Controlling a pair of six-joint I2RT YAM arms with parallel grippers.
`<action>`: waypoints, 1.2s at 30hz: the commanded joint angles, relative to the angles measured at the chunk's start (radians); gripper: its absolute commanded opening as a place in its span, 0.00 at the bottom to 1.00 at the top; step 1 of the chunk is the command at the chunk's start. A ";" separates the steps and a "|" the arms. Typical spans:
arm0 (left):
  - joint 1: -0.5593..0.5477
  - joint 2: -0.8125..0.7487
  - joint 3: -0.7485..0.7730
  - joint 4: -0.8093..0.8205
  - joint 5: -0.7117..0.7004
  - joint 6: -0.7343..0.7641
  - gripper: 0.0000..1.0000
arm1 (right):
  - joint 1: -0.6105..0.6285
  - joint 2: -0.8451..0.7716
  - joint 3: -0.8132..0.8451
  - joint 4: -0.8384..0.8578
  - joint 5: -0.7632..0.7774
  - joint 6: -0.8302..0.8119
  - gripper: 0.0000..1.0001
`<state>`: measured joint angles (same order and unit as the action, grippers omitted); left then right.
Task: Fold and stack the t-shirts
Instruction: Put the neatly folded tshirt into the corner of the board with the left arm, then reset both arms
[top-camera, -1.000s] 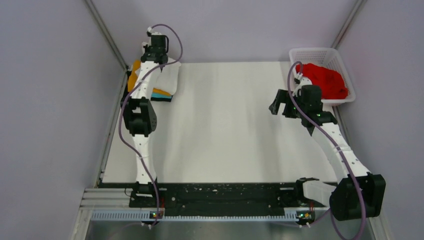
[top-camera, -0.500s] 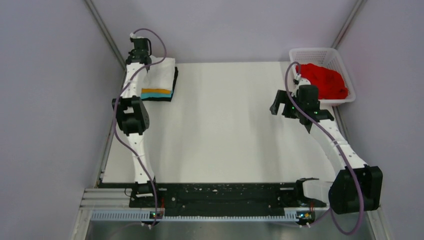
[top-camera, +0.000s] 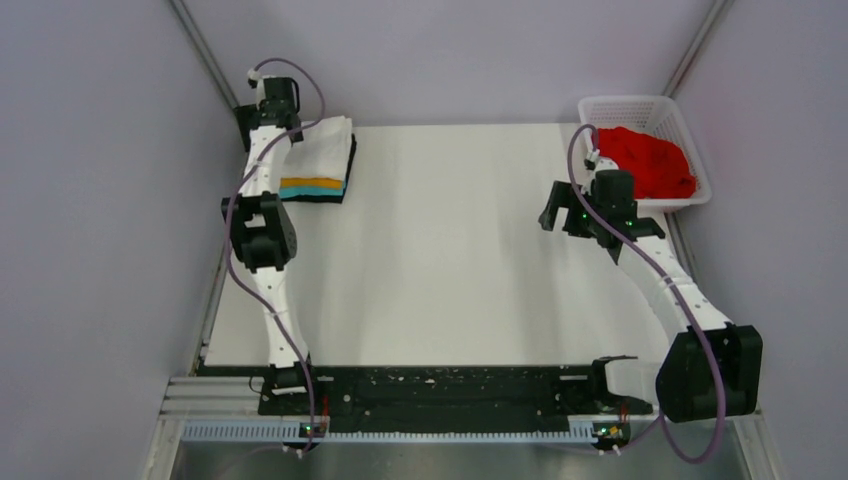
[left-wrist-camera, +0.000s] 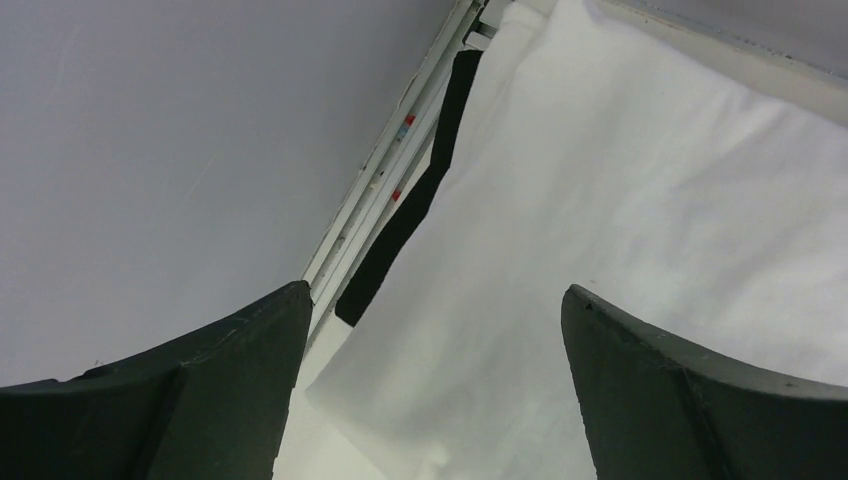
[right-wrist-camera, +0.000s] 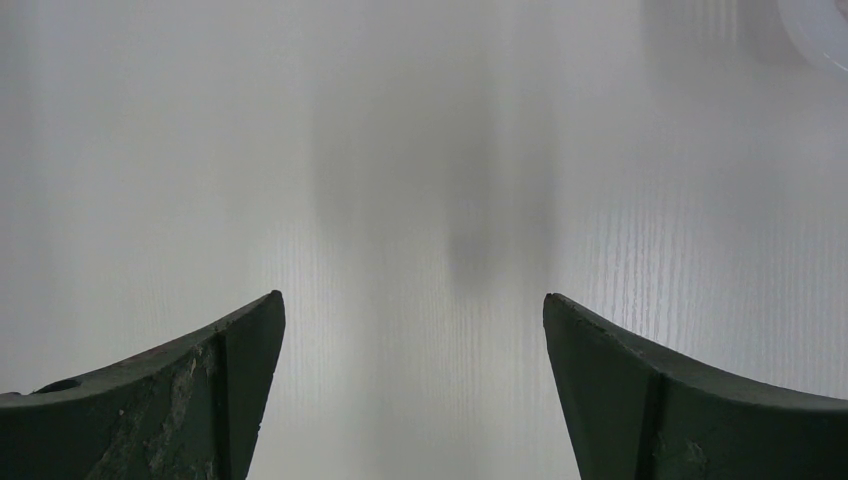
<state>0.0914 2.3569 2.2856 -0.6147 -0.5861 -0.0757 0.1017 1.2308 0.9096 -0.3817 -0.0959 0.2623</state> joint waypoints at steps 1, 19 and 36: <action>0.006 -0.182 -0.047 -0.012 0.022 -0.086 0.99 | -0.009 -0.045 0.004 0.037 -0.008 -0.005 0.99; -0.407 -1.094 -1.191 0.309 0.245 -0.506 0.99 | -0.008 -0.210 -0.177 0.022 0.093 0.149 0.99; -0.592 -1.368 -1.607 0.288 0.218 -0.761 0.99 | -0.009 -0.497 -0.413 0.066 0.179 0.245 0.99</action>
<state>-0.4942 0.9798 0.6487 -0.3710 -0.3473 -0.8165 0.1017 0.7589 0.4934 -0.3645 0.0502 0.4839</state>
